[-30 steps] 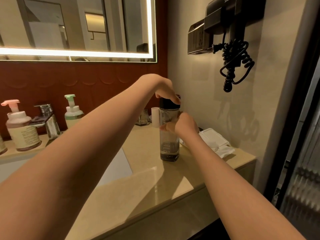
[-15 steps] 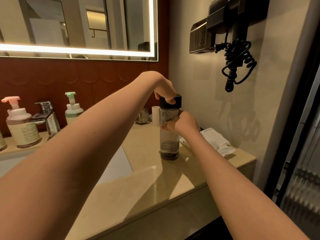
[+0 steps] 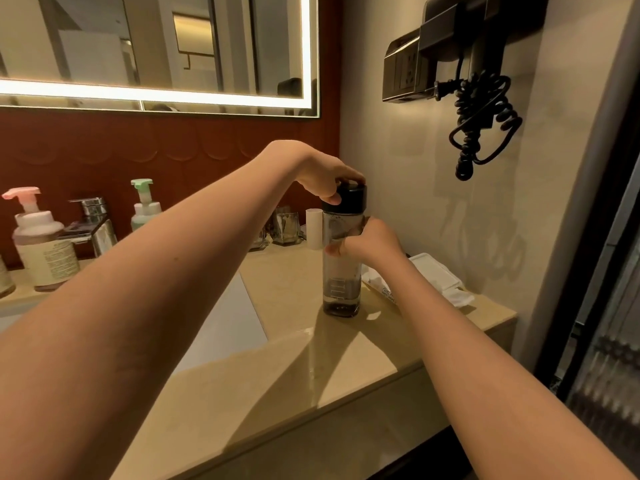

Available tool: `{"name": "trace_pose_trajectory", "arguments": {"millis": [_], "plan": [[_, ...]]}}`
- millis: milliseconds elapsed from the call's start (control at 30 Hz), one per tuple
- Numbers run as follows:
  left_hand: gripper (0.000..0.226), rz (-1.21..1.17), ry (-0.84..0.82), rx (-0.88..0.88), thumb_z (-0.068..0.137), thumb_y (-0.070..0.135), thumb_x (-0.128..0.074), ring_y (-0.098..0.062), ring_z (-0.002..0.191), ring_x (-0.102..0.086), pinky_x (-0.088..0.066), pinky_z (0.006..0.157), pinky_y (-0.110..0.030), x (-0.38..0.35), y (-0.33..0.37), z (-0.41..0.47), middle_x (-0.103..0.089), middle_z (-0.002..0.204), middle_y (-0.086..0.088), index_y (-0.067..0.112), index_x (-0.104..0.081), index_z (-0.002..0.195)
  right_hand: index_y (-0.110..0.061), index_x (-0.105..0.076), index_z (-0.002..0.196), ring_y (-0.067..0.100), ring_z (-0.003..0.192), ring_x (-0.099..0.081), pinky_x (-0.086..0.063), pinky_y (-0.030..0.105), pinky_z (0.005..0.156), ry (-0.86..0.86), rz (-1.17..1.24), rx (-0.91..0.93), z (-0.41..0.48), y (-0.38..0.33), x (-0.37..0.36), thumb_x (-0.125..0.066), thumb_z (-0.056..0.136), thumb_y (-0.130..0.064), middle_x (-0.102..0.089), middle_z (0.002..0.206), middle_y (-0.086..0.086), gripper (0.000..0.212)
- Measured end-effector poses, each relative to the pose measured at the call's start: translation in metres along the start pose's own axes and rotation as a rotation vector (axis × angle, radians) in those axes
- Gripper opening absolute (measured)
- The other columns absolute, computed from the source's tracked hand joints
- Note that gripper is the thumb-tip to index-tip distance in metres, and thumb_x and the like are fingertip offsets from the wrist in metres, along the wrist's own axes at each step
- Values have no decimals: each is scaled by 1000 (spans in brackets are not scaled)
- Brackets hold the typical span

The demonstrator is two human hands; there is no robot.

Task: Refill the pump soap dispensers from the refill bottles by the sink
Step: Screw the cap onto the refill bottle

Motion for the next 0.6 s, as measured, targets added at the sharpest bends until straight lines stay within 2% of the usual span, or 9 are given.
{"name": "trace_pose_trajectory", "arguments": {"millis": [100, 200, 233, 300, 367, 433, 500, 600], "plan": [[79, -252, 14, 0, 90, 3, -53, -24, 136, -29, -31, 106, -37, -12, -9, -4, -25, 152, -1, 34, -9, 148, -16, -41, 131, 28, 114, -52, -53, 43, 86, -28, 15, 34, -2, 1, 0, -81, 70, -36, -53, 127, 4, 75], [103, -654, 77, 44, 84, -8, -52, -29, 139, -24, -32, 105, -34, -32, -25, -11, -8, 157, -8, 34, 20, 144, -17, -35, 135, 27, 112, -54, -56, 30, 60, -71, 55, 45, -3, -2, 0, -79, 73, -33, -48, 134, 4, 78], [106, -706, 105, 98, 83, -10, -52, -30, 135, -32, -37, 102, -33, -41, -34, -12, -7, 156, -13, 31, 26, 143, -17, -34, 137, 28, 112, -55, -56, 29, 57, -70, 61, 49, -3, -3, -1, -80, 73, -34, -46, 137, 5, 80], [107, -715, 105, 212, 84, -6, -55, -25, 112, -52, -48, 88, -30, -60, -52, -13, -22, 152, -18, 25, 30, 141, -17, -31, 140, 30, 109, -57, -57, 29, 55, -59, 60, 51, 0, -7, -3, -80, 71, -35, -44, 140, 7, 87], [104, -718, 52, 287, 84, 2, -62, -23, 105, -57, -51, 84, -30, -83, -63, -13, -40, 141, -18, 18, 21, 145, -16, -30, 141, 30, 106, -59, -57, 29, 52, -43, 55, 55, 5, -10, -7, -81, 70, -36, -44, 140, 8, 90], [96, -730, 37, 320, 82, 14, -69, -23, 105, -59, -52, 81, -30, -103, -66, -8, -50, 132, -15, 11, 0, 149, -16, -32, 139, 28, 98, -61, -57, 29, 53, -32, 51, 57, 12, -12, -10, -82, 69, -37, -47, 137, 8, 88], [86, -784, 87, 337, 79, 25, -72, -21, 98, -60, -53, 73, -28, -116, -69, 1, -52, 129, -13, 7, -19, 144, -16, -31, 139, 25, 89, -61, -57, 29, 54, -23, 34, 59, 21, -13, -16, -81, 69, -37, -48, 136, 9, 89], [77, -771, 205, 362, 78, 31, -73, -20, 97, -60, -52, 64, -24, -124, -73, 21, -51, 126, -12, 7, -30, 138, -15, -30, 139, 27, 99, -61, -59, 35, 67, 8, -9, 58, 43, -16, -23, -81, 68, -41, -48, 135, 10, 91]]}}
Point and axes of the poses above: each hand's wrist, its own z-axis towards the middle knuckle, its own x-axis out of the back of the hand, y = z × x, the point moved 7 cm from there along z, towards the middle knuckle
